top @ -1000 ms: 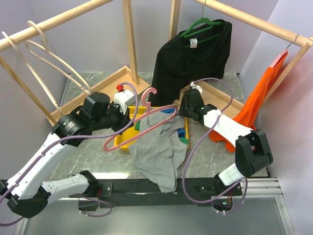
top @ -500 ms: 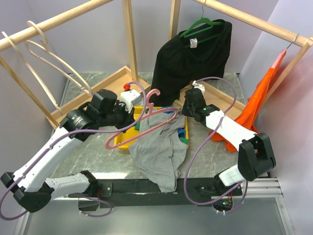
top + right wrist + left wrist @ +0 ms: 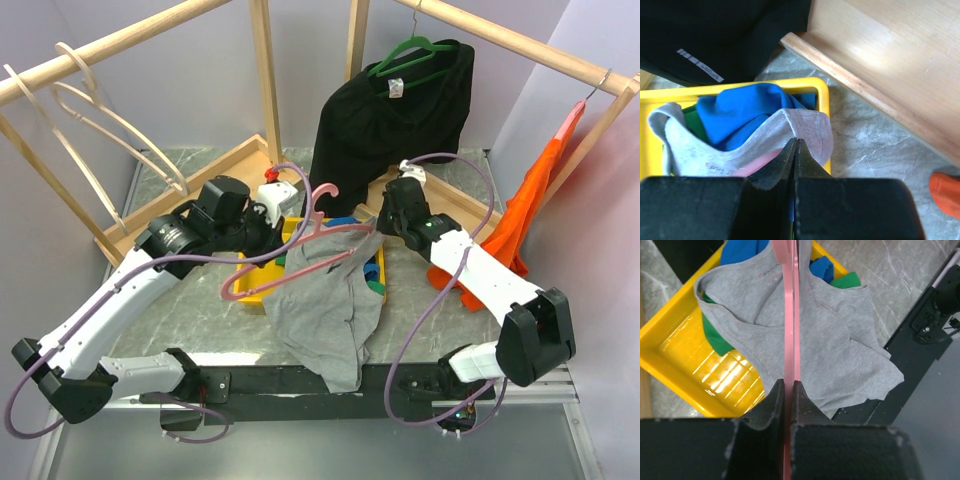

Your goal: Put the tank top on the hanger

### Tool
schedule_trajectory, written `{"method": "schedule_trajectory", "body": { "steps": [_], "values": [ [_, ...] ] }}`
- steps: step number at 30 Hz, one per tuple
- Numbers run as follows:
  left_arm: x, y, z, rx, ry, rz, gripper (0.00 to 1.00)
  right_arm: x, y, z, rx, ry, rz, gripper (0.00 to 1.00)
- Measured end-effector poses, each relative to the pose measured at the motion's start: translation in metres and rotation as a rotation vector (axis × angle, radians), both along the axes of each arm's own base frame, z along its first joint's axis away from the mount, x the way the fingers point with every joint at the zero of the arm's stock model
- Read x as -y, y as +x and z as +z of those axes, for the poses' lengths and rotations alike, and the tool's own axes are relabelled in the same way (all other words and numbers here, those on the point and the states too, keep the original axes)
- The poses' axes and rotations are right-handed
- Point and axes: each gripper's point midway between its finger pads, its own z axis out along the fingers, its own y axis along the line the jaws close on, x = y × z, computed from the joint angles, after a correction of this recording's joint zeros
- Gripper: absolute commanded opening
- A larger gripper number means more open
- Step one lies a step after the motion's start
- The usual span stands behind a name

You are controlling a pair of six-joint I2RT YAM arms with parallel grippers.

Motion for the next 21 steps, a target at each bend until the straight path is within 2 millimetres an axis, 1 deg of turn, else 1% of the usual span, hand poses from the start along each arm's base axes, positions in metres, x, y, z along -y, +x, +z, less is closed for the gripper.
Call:
{"method": "schedule_trajectory", "body": {
  "steps": [3,11,18,21],
  "values": [
    [0.004,-0.001,-0.001,-0.013,-0.004,-0.015,0.01,-0.003,0.000,0.011,0.018,-0.003,0.011,0.00],
    [0.010,0.002,-0.009,-0.027,0.012,-0.046,0.01,-0.024,-0.003,0.036,0.059,-0.009,0.068,0.00],
    [0.022,0.013,-0.006,0.041,-0.023,-0.087,0.01,-0.034,-0.012,0.045,0.070,-0.029,0.105,0.00],
    [0.028,0.016,-0.010,0.059,-0.038,-0.112,0.01,-0.033,-0.015,0.047,0.073,-0.037,0.106,0.00]
  ]
}}
